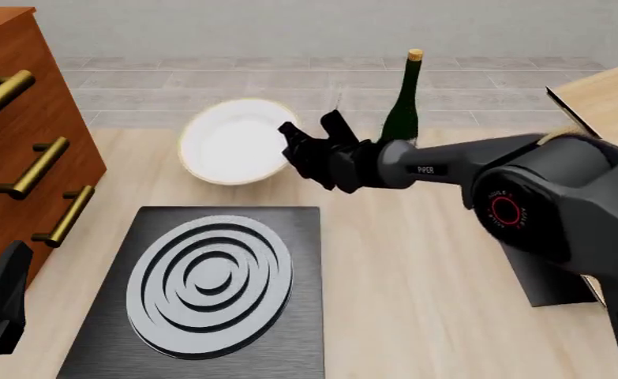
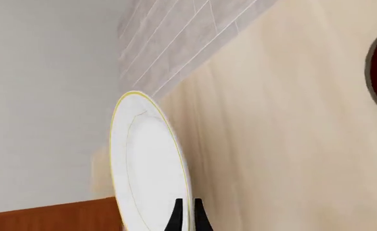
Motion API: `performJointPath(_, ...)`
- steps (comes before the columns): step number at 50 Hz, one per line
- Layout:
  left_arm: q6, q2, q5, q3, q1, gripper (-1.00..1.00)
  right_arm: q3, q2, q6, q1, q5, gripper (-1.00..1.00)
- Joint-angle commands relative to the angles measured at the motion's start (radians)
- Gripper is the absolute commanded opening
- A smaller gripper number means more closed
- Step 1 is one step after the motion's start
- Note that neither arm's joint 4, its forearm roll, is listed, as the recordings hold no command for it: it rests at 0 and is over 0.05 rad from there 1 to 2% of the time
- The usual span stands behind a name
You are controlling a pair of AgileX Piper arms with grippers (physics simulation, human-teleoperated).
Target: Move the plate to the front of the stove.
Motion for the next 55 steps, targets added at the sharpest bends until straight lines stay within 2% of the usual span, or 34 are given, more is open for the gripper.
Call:
performJointPath(1, 0.0, 0.0, 0.0, 0.0, 0.0, 1.0, -0.021, 0.054, 0.01, 0.009, -0.001, -1.0)
performJointPath(18, 0.0, 0.0, 0.0, 0.0, 0.0, 1.0, -0.084, 0.129, 0.01, 0.002, 0.037, -1.0)
performJointPath(31, 0.0, 0.0, 0.0, 0.0, 0.0, 1.0, -0.204, 0.218, 0.0, -0.022, 0.1, -1.0)
performJointPath(40, 0.0, 0.0, 0.0, 0.0, 0.0, 1.0, -0.239, 0.247, -0.009, -0.021, 0.124, -1.0)
performJointPath(55, 0.0, 0.0, 0.0, 0.0, 0.0, 1.0, -0.21, 0.237, -0.015, -0.033, 0.113, -1.0)
